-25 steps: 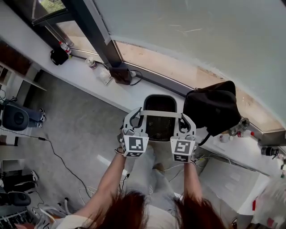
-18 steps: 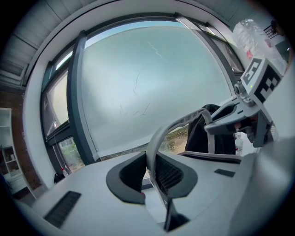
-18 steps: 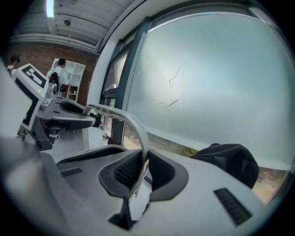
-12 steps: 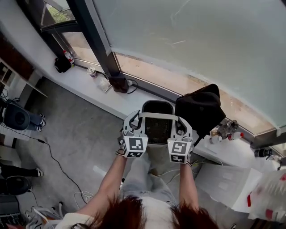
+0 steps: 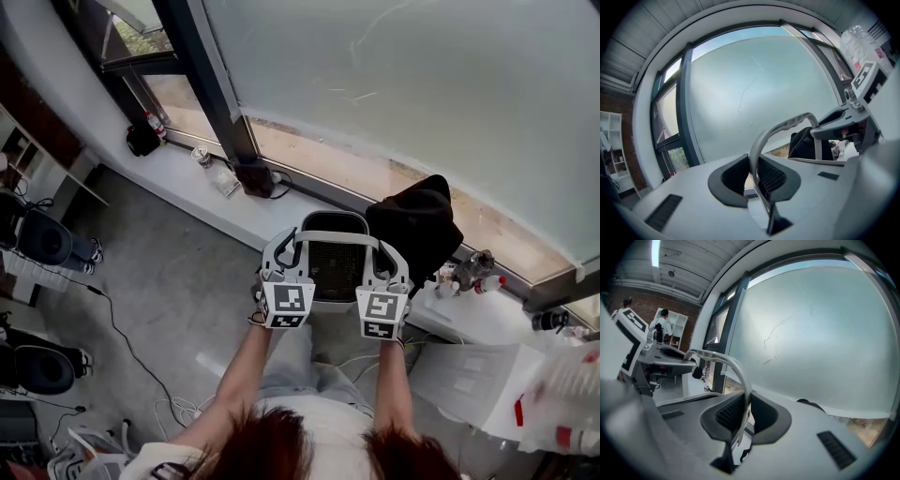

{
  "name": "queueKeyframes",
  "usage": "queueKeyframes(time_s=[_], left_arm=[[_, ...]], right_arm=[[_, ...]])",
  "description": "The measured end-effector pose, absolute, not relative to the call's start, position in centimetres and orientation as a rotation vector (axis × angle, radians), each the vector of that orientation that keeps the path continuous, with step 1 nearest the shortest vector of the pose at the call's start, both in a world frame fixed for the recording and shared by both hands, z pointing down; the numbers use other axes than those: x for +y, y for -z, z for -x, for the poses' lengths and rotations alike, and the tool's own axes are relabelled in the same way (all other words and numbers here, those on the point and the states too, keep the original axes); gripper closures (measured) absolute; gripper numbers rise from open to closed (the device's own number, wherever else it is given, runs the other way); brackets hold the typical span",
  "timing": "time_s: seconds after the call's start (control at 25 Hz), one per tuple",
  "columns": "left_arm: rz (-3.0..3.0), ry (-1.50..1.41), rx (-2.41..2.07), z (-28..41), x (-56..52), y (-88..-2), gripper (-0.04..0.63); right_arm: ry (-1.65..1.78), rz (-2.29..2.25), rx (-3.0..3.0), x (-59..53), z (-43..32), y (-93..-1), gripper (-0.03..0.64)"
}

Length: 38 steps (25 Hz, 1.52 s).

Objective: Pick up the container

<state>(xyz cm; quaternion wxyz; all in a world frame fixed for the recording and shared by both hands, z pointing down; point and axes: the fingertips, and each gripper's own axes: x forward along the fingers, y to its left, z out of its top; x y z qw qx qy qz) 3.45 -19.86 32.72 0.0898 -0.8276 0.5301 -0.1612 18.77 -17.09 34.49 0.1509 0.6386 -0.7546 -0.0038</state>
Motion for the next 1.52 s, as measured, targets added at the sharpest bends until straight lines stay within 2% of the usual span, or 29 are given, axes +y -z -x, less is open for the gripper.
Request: queueKeyframes(time_s=[0.64,1.52], left_arm=[[2.457,0.404,1.637,-1.7,-16.0,-27.2,0.529],[2.433,0.277,1.616,5.3,-6.9,-19.1,0.529]], right_arm=[[0.056,-1.891,-2.227,-13.7,-17.3,-28.4,0.566],[0.202,-1.902,-2.302,-4.8,-10.4,-20.0,0.568]])
